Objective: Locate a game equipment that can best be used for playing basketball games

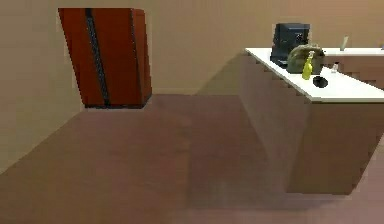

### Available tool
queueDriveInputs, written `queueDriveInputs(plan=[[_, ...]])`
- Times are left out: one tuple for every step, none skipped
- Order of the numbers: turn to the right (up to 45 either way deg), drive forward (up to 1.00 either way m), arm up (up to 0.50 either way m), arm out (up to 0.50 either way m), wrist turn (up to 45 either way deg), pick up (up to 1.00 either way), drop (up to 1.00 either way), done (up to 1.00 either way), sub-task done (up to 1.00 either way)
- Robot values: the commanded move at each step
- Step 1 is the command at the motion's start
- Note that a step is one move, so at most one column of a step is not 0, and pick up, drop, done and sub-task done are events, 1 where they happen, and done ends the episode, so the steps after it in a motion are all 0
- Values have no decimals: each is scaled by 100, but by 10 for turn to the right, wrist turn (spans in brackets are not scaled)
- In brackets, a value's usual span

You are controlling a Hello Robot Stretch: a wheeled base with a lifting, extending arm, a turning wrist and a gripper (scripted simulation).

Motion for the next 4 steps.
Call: queueDriveInputs(plan=[[0,10,0,0,0,0,0,0,0],[-450,0,0,0,0,0,0,0,0],[-330,0,0,0,0,0,0,0,0],[0,25,0,0,0,0,0,0,0]])
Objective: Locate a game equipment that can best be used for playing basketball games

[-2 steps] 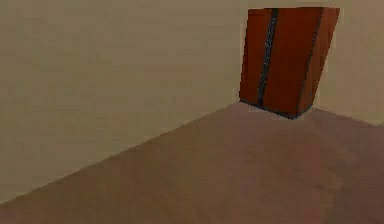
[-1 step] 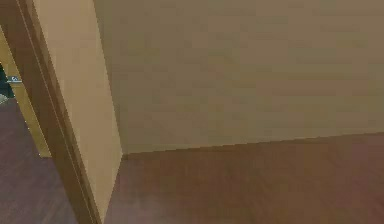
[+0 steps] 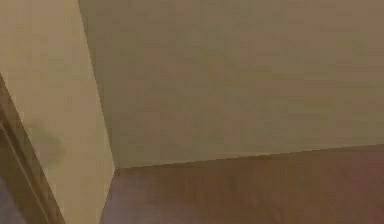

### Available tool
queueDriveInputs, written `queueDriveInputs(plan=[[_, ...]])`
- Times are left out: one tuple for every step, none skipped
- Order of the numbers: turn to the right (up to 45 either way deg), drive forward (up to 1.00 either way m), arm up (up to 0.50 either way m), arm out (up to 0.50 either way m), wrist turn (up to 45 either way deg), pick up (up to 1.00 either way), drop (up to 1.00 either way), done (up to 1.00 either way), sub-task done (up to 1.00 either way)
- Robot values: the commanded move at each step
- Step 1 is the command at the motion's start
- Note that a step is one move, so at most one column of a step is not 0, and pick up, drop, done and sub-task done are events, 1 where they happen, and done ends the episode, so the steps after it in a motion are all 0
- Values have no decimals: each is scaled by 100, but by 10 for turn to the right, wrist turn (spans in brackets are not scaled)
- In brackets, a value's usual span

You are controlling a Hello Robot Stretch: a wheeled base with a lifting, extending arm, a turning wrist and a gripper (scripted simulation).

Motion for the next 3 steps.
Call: queueDriveInputs(plan=[[-420,0,0,0,0,0,0,0,0],[0,10,0,0,0,0,0,0,0],[-240,0,0,0,0,0,0,0,0]])
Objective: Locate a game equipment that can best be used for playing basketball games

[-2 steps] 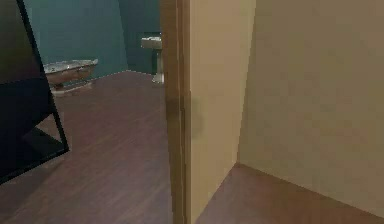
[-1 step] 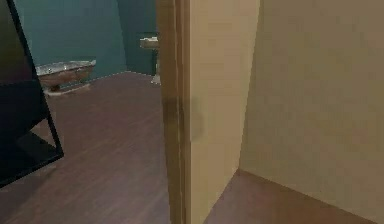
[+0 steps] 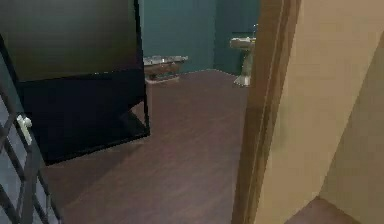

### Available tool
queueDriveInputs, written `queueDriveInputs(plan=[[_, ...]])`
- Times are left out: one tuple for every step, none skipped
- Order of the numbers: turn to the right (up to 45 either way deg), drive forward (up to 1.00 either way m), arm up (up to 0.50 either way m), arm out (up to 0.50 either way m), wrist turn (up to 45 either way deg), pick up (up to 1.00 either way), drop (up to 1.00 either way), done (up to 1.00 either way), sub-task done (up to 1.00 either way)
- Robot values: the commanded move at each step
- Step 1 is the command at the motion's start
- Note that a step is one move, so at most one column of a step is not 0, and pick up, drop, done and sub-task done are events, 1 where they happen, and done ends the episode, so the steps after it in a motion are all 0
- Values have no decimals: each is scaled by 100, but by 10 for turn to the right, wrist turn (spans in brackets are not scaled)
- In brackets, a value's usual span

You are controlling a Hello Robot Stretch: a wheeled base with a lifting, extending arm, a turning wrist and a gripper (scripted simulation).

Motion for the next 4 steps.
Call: queueDriveInputs(plan=[[0,75,0,0,0,0,0,0,0],[-300,0,0,0,0,0,0,0,0],[0,30,0,0,0,0,0,0,0],[390,0,0,0,0,0,0,0,0]])
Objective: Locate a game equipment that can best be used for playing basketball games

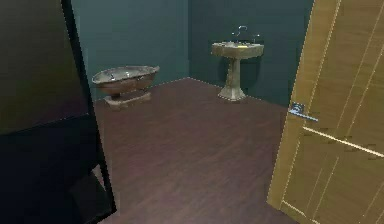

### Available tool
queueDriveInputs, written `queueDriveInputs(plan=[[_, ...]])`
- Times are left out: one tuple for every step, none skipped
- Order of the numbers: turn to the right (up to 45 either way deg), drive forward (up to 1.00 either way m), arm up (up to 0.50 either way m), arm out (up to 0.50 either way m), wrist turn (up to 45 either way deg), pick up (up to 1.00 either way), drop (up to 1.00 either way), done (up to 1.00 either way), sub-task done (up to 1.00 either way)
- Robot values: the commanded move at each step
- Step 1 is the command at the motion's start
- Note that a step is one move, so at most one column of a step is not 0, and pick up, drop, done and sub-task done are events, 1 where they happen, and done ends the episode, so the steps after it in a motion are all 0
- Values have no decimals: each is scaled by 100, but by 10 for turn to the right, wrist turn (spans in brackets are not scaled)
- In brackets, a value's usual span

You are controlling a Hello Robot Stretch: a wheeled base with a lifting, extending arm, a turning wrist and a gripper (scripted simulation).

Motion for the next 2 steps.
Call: queueDriveInputs(plan=[[0,100,0,0,0,0,0,0,0],[30,0,0,0,0,0,0,0,0]])
